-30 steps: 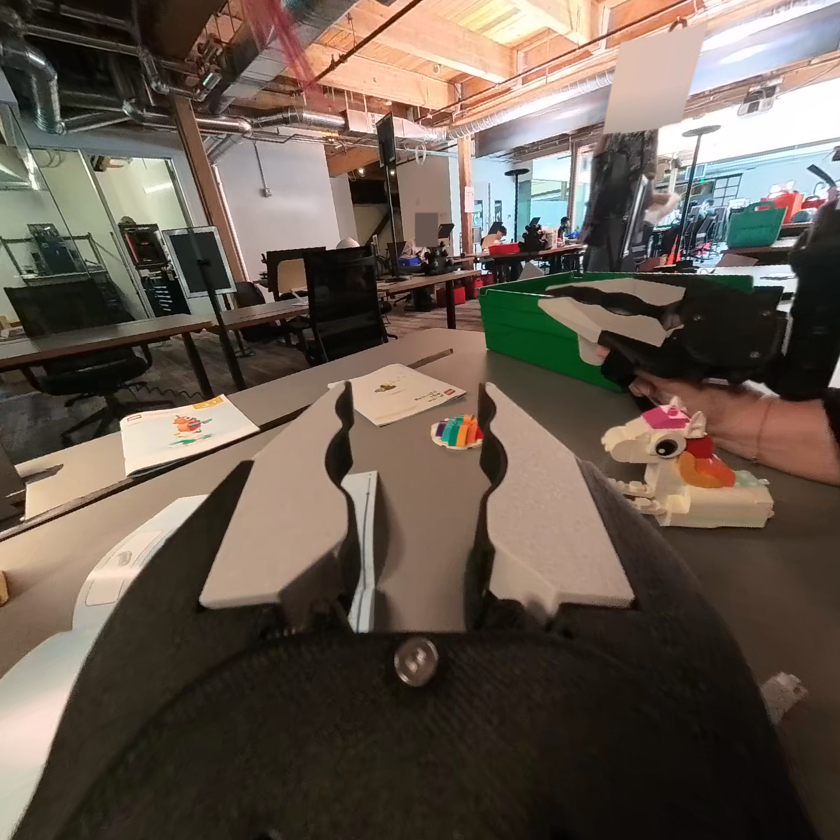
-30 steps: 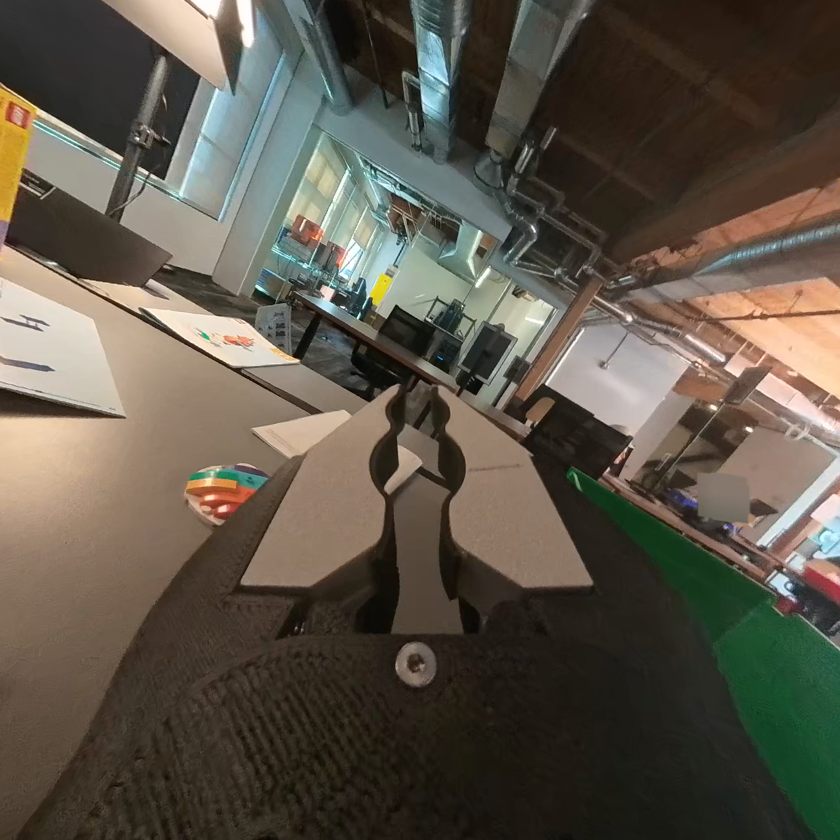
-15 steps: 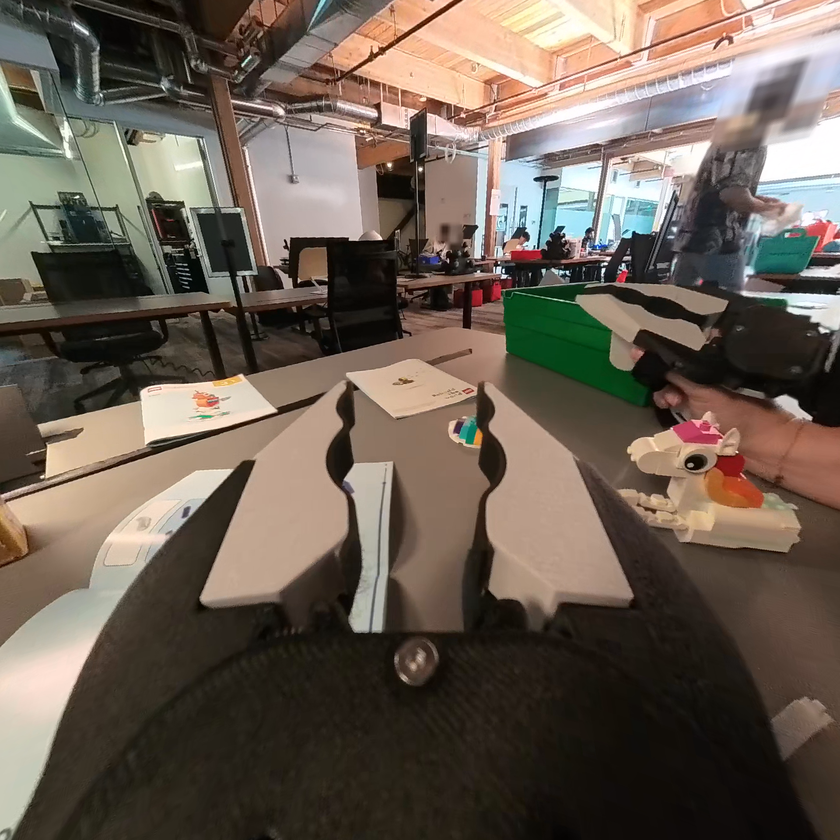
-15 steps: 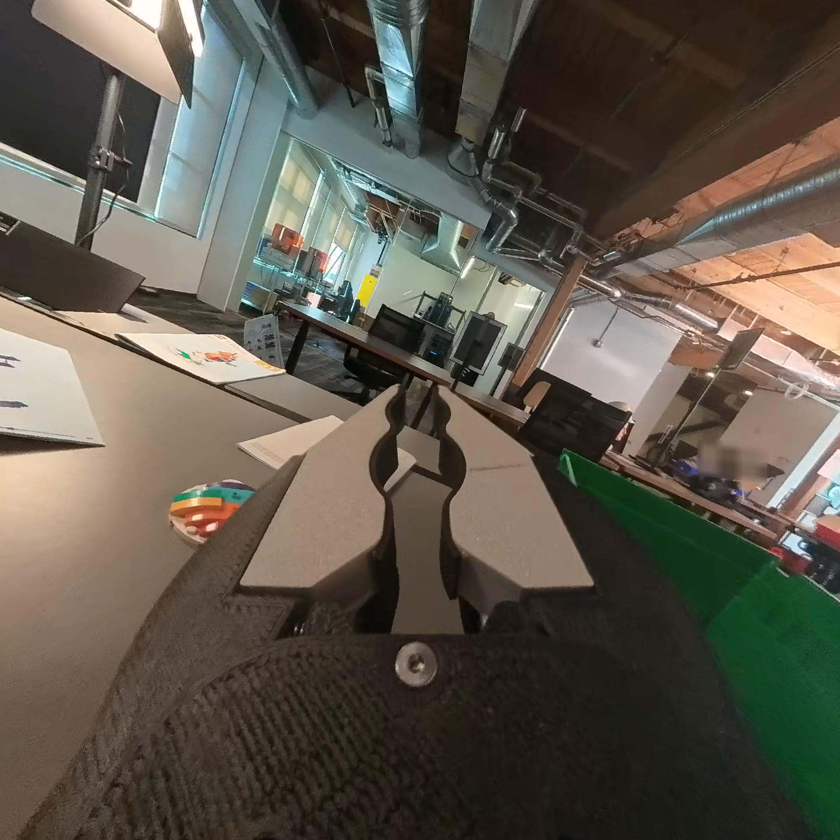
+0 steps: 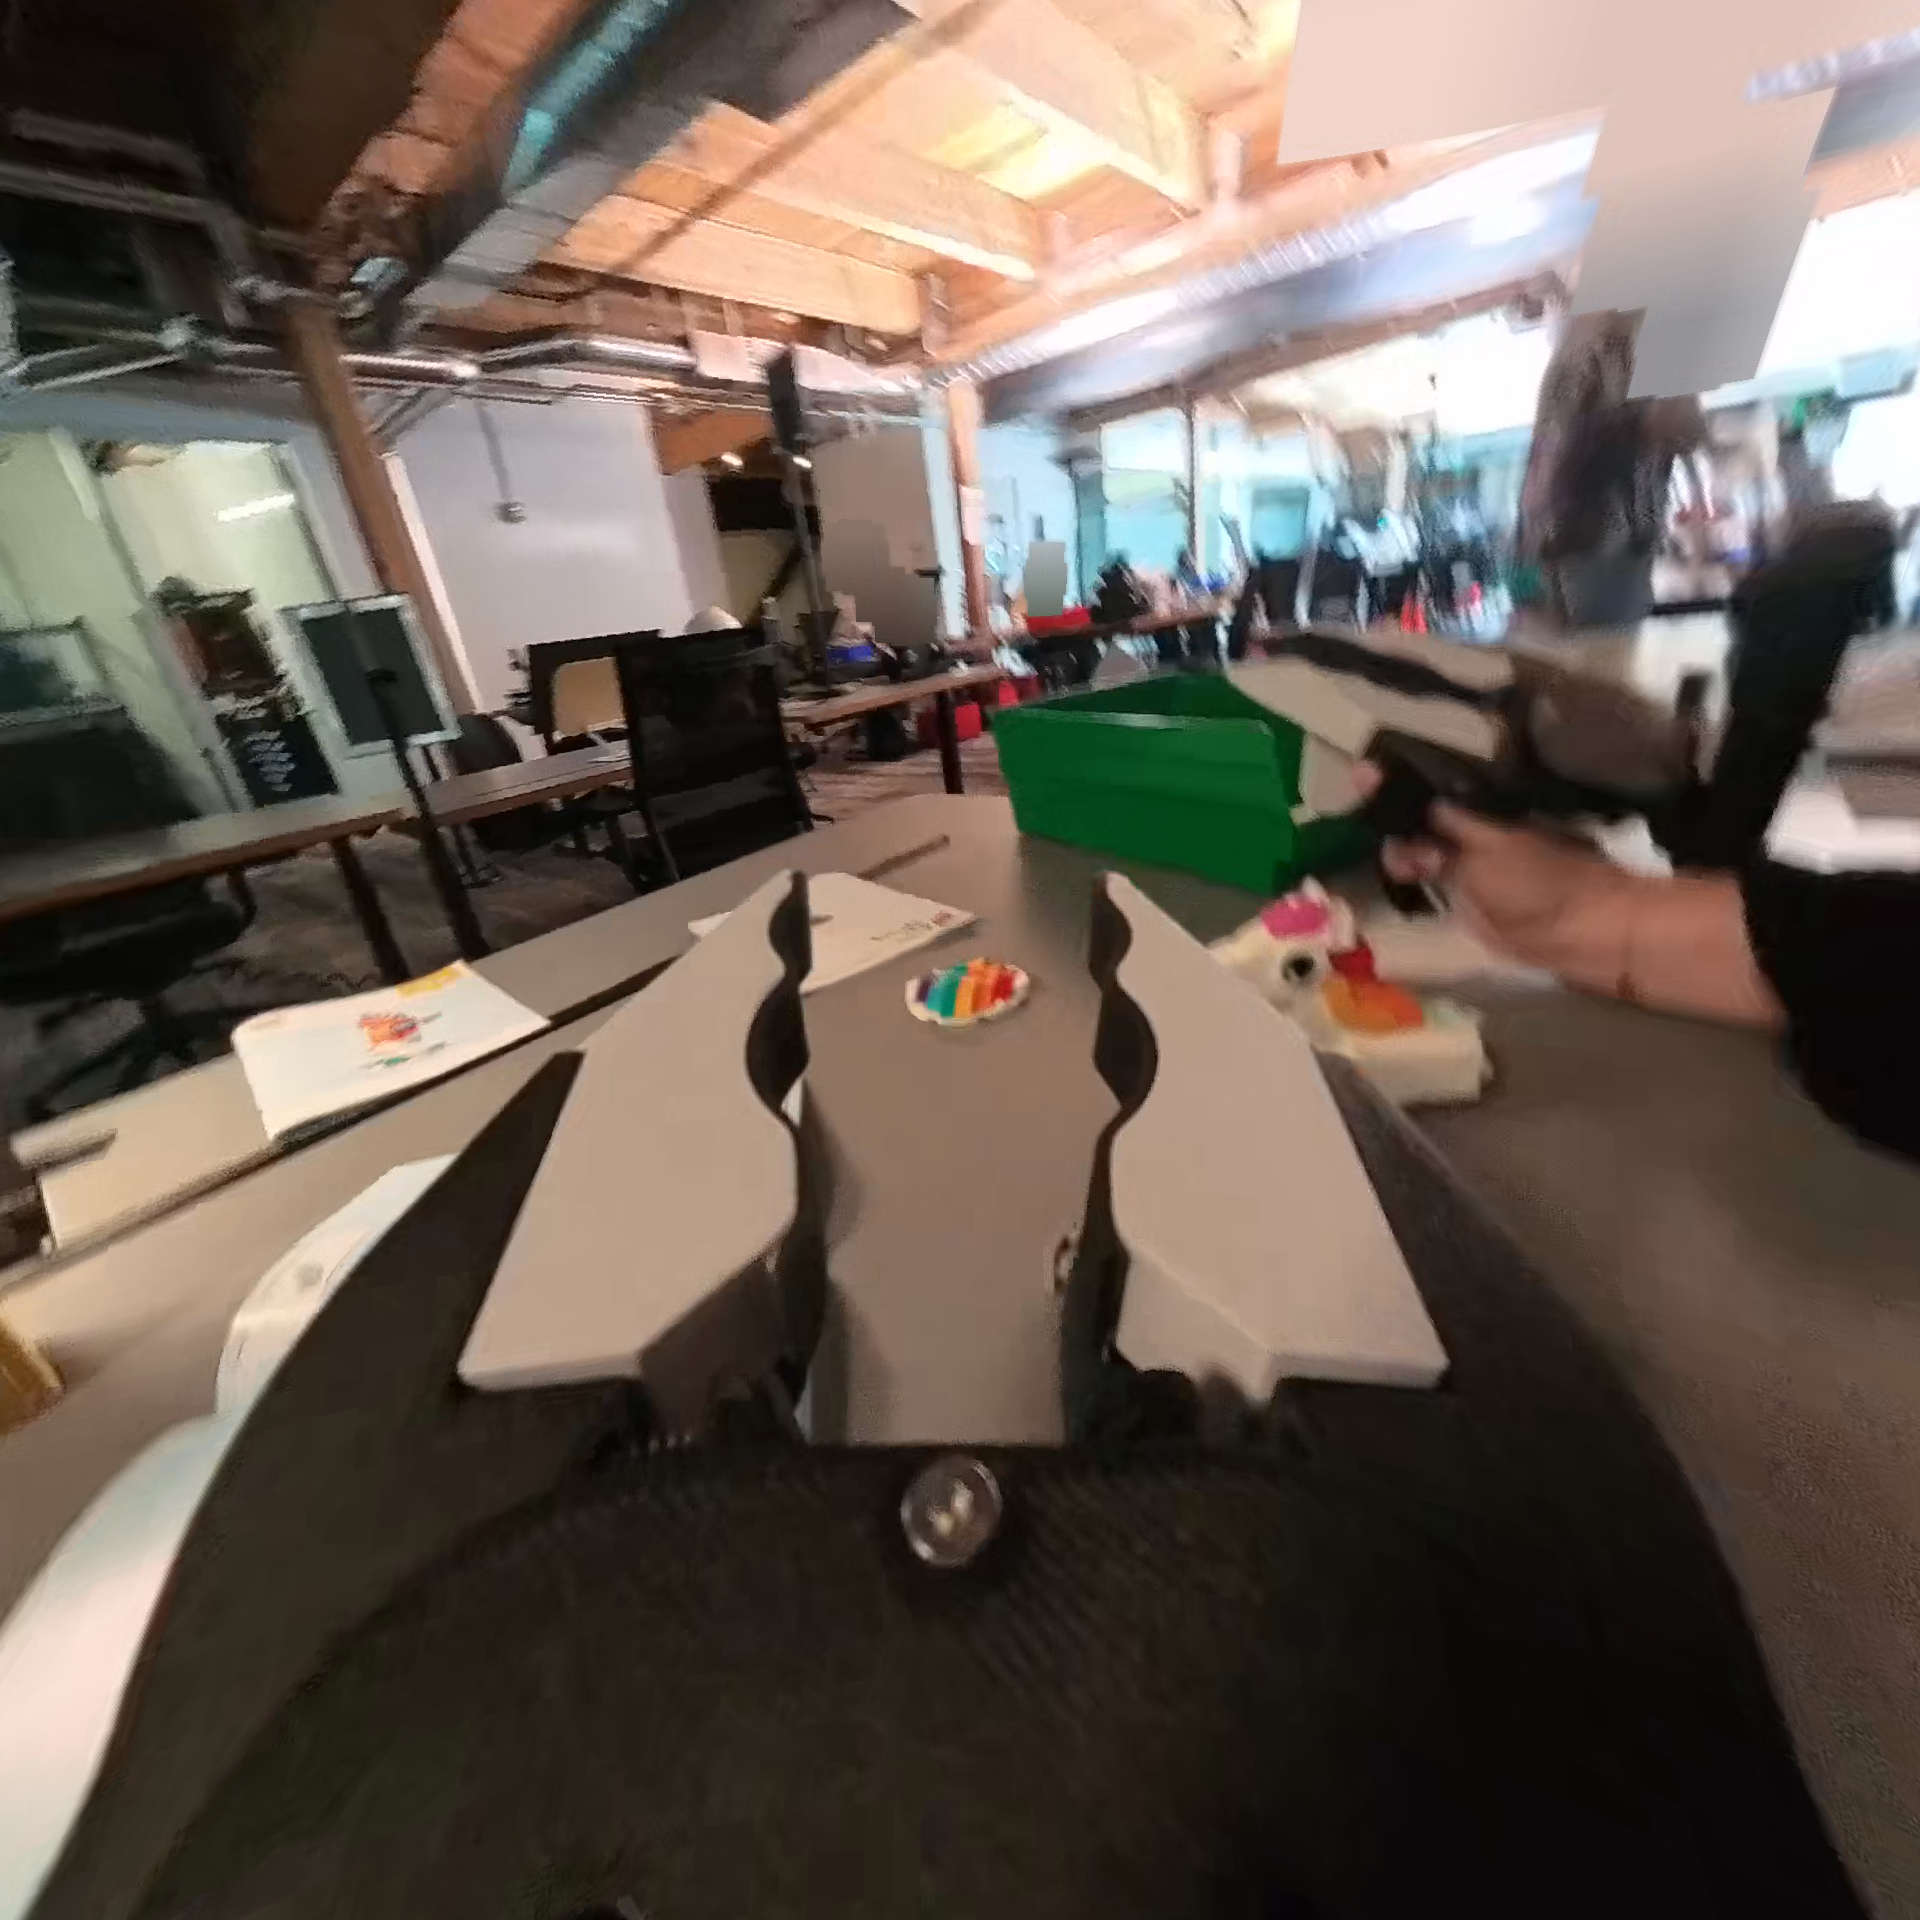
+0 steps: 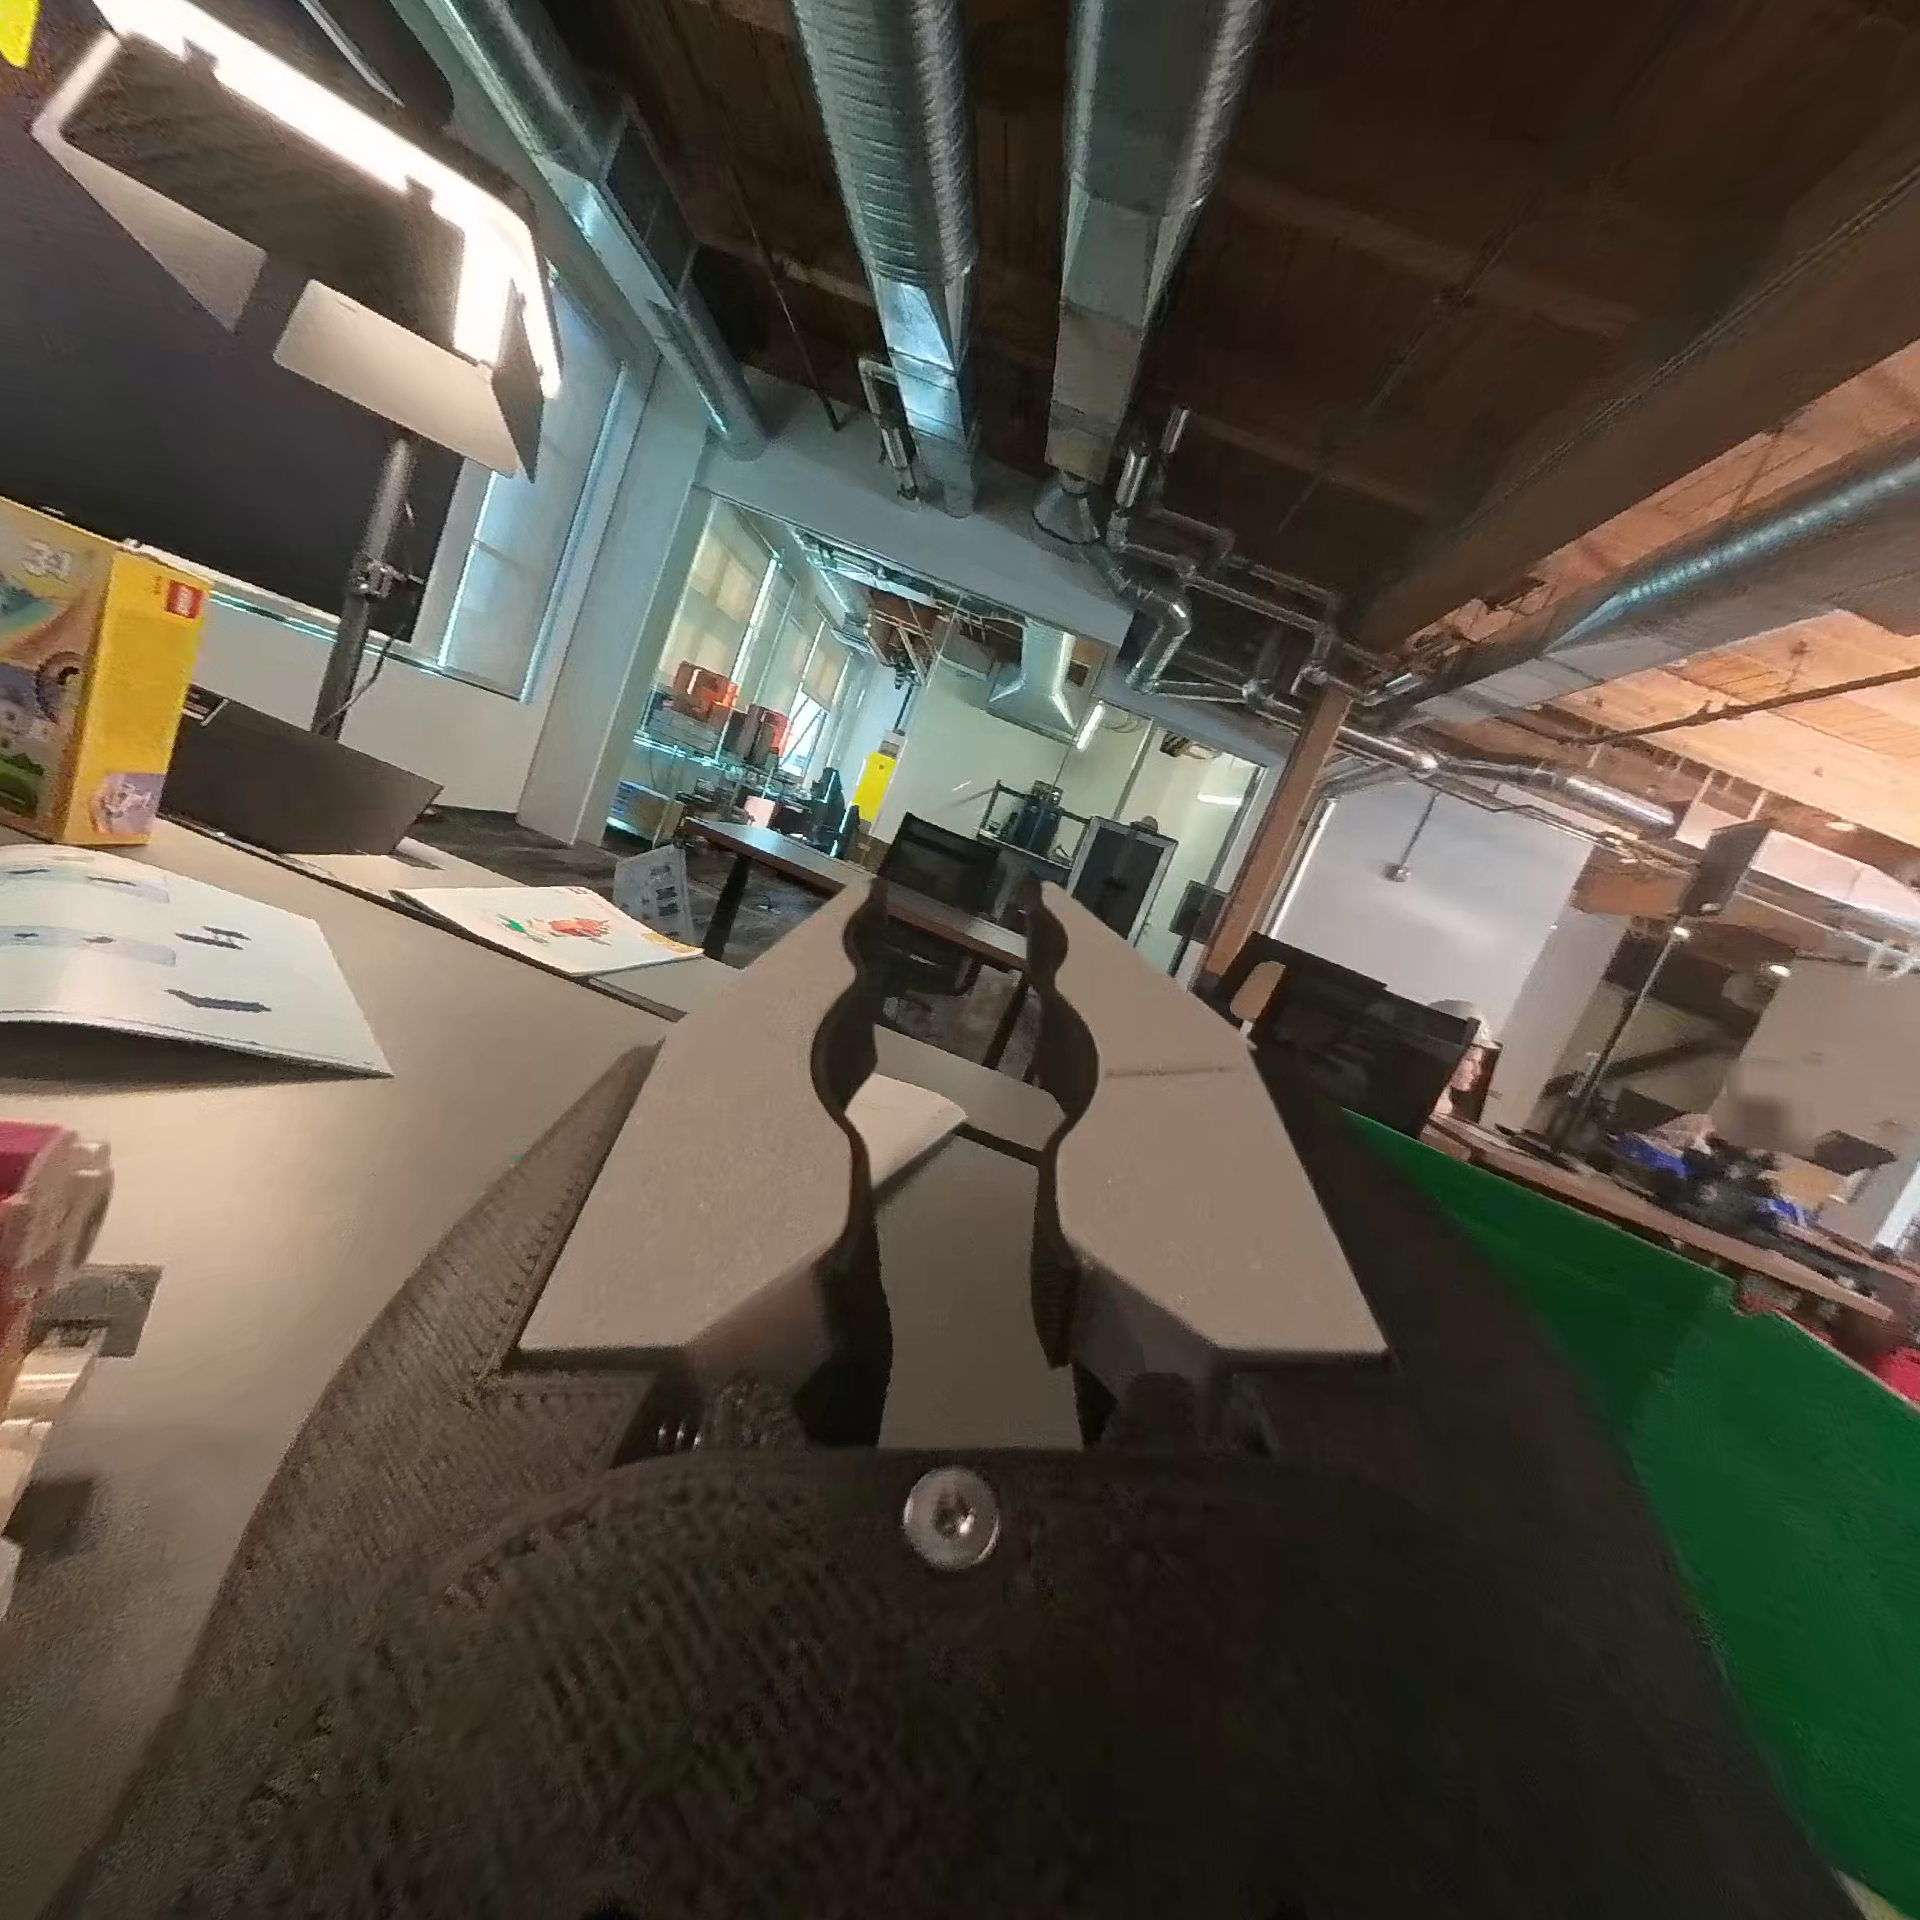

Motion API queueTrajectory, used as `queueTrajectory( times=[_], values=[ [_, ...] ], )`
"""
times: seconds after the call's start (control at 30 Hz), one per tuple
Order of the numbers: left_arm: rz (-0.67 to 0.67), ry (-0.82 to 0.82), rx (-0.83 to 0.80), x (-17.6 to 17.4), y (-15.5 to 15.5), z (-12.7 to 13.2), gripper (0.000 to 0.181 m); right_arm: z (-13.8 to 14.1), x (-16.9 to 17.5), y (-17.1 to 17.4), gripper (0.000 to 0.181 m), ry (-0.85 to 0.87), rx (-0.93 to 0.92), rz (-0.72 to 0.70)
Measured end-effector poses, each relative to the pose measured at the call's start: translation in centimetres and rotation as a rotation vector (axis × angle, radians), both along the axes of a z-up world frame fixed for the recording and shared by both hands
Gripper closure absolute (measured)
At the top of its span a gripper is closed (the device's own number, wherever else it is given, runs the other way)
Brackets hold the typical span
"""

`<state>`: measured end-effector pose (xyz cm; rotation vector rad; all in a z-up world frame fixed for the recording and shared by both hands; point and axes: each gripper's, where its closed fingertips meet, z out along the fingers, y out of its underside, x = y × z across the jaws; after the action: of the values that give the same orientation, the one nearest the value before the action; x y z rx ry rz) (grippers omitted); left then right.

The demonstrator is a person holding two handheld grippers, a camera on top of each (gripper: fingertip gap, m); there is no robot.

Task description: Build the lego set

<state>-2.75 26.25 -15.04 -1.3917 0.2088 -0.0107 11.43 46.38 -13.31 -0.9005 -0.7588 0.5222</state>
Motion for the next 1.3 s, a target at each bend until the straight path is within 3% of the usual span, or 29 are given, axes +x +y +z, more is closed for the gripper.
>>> queueTrajectory(
  times=[0.07, 0.23, 0.3, 0.37, 0.47, 0.57, 0.67, 0.73, 0.87, 0.97, 1.13, 1.2, 1.3],
  values=[
    [-0.041, 0.123, -0.076, 1.2, 0.2, -1.2, 0.132, 0.4, 0.4, -0.1, 0.157, 0.023, -0.010, 0.001],
    [-0.170, 0.022, -0.177, 2.8, -0.5, -2.3, 0.124, 2.0, 0.5, -1.0, 0.156, 0.078, -0.007, 0.033],
    [-0.101, 0.026, -0.241, 1.6, -0.6, -3.2, 0.125, 2.4, 0.4, -1.8, 0.156, 0.056, -0.010, 0.041],
    [0.065, 0.019, -0.413, -1.6, -0.5, -5.0, 0.126, 2.3, -0.2, -3.4, 0.155, 0.000, -0.093, 0.122],
    [0.206, 0.040, -0.652, -5.0, -0.7, -7.8, 0.106, 1.7, 0.0, -5.3, 0.139, -0.010, -0.247, 0.204],
    [0.342, 0.081, -0.893, -8.1, -0.9, -11.4, 0.080, 1.1, 1.0, -5.8, 0.137, -0.030, -0.246, 0.150],
    [0.361, -0.022, -1.028, -9.3, -0.7, -13.7, 0.062, 0.4, 1.2, -6.4, 0.135, -0.051, -0.239, 0.153],
    [0.332, -0.069, -1.069, -9.5, -0.8, -14.1, 0.062, -0.9, 0.5, -7.0, 0.123, -0.096, -0.320, 0.237],
    [0.401, -0.084, -1.150, -11.7, -2.8, -14.1, 0.063, -2.1, 0.7, -6.9, 0.124, -0.117, -0.384, 0.285],
    [0.480, -0.071, -1.113, -13.1, -4.2, -12.7, 0.066, -2.4, 0.6, -7.6, 0.124, -0.117, -0.387, 0.327],
    [0.310, -0.102, -0.631, -8.3, -3.6, -5.2, 0.069, -5.8, -1.1, -11.6, 0.118, -0.343, -0.555, 0.474],
    [0.295, -0.107, -0.460, -6.9, -4.5, -2.8, 0.069, -8.1, -1.5, -12.0, 0.108, -0.458, -0.612, 0.414],
    [0.294, -0.152, -0.331, -5.6, -5.5, -1.8, 0.069, -10.2, -2.0, -11.5, 0.110, -0.564, -0.635, 0.300]
  ],
)
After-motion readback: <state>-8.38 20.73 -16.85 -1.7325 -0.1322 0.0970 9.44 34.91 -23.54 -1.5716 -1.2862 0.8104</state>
